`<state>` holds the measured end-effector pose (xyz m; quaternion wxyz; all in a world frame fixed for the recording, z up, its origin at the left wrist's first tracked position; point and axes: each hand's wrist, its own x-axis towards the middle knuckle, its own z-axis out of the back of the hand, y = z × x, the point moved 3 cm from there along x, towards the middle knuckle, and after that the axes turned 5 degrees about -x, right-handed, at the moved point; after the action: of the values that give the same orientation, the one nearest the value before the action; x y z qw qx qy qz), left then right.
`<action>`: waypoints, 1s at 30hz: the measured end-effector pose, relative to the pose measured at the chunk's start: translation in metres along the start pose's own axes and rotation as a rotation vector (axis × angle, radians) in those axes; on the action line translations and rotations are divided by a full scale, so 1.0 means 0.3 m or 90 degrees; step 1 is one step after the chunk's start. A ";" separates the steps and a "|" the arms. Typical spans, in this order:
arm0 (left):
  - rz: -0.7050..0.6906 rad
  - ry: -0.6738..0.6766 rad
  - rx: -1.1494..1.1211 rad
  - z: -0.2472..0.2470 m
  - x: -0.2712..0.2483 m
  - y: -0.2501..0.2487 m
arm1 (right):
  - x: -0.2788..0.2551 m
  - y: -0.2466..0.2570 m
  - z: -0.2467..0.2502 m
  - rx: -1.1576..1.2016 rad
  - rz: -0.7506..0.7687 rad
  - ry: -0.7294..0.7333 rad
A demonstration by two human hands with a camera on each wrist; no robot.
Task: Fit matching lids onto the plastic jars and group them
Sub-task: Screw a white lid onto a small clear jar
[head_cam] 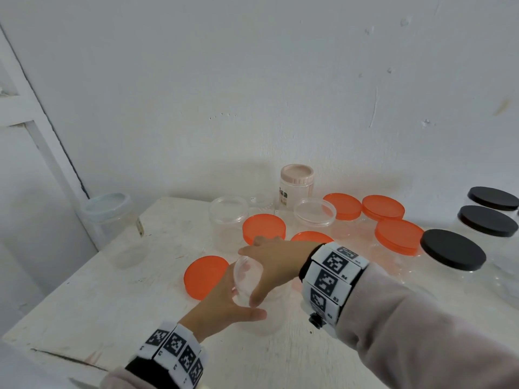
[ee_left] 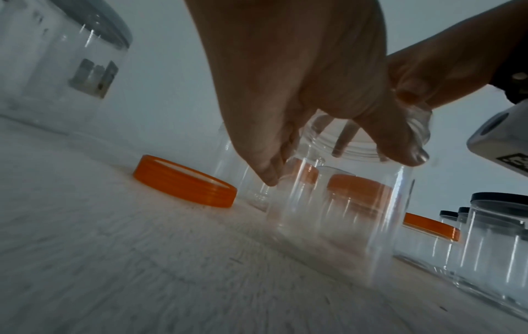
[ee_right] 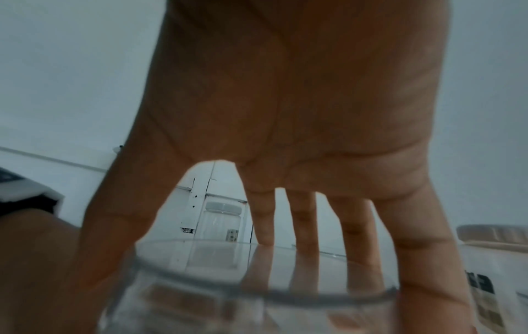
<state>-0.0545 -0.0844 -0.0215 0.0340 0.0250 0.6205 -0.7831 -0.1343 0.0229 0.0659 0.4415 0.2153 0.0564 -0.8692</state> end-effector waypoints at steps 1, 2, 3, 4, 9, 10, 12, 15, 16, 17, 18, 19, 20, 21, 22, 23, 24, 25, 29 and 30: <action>0.004 -0.004 -0.001 0.001 0.000 0.001 | 0.002 0.004 0.003 -0.010 -0.006 0.006; 0.006 -0.004 -0.002 0.002 0.000 0.002 | 0.004 0.008 0.007 -0.019 -0.009 0.008; 0.006 -0.002 -0.001 0.003 0.000 0.004 | 0.005 0.011 0.010 -0.026 -0.009 0.007; 0.005 0.000 0.001 0.003 0.000 0.005 | 0.006 0.013 0.013 -0.030 -0.007 0.006; 0.002 0.006 0.006 0.002 0.002 0.011 | 0.005 0.007 0.010 -0.023 0.016 0.015; 0.001 0.006 0.006 0.003 0.002 0.012 | 0.006 0.005 0.010 -0.022 0.015 0.014; -0.001 0.007 -0.002 0.003 0.001 0.010 | 0.008 0.001 0.006 -0.019 0.006 0.006; -0.011 0.011 -0.014 0.003 0.001 0.007 | 0.011 -0.004 -0.007 -0.005 -0.029 -0.021; -0.009 0.009 -0.016 0.003 0.001 0.008 | 0.011 -0.004 -0.013 -0.005 -0.043 -0.028; -0.006 0.008 -0.017 0.004 0.001 0.008 | 0.011 -0.004 -0.016 -0.007 -0.059 -0.034; -0.003 0.009 -0.019 0.005 0.000 0.009 | 0.009 -0.006 -0.015 -0.010 -0.074 -0.036; -0.001 0.012 -0.020 0.005 0.000 0.009 | 0.007 -0.007 -0.013 -0.010 -0.085 -0.031; -0.001 0.013 -0.018 0.004 -0.001 0.008 | 0.005 -0.007 -0.008 -0.008 -0.089 -0.020; -0.001 0.013 -0.015 0.004 -0.003 0.005 | 0.002 -0.005 -0.003 -0.009 -0.080 -0.004; -0.002 0.011 -0.011 0.004 -0.003 0.002 | -0.002 0.000 0.004 -0.013 -0.060 0.013; -0.001 0.011 -0.006 0.002 -0.005 -0.003 | -0.005 0.006 0.011 -0.020 -0.036 0.026; -0.002 0.011 -0.001 0.001 -0.006 -0.008 | -0.007 0.012 0.017 -0.025 -0.016 0.033; -0.007 0.013 0.000 -0.001 -0.006 -0.012 | -0.005 0.017 0.019 -0.027 -0.002 0.036; -0.015 0.019 -0.003 0.000 -0.006 -0.010 | 0.001 0.020 0.017 -0.027 -0.002 0.018; -0.019 0.022 -0.007 -0.001 -0.006 -0.009 | 0.001 0.017 0.014 -0.030 -0.013 0.011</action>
<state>-0.0529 -0.0834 -0.0187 0.0118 0.0292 0.6255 -0.7796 -0.1316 0.0183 0.0702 0.4368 0.2120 0.0828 -0.8703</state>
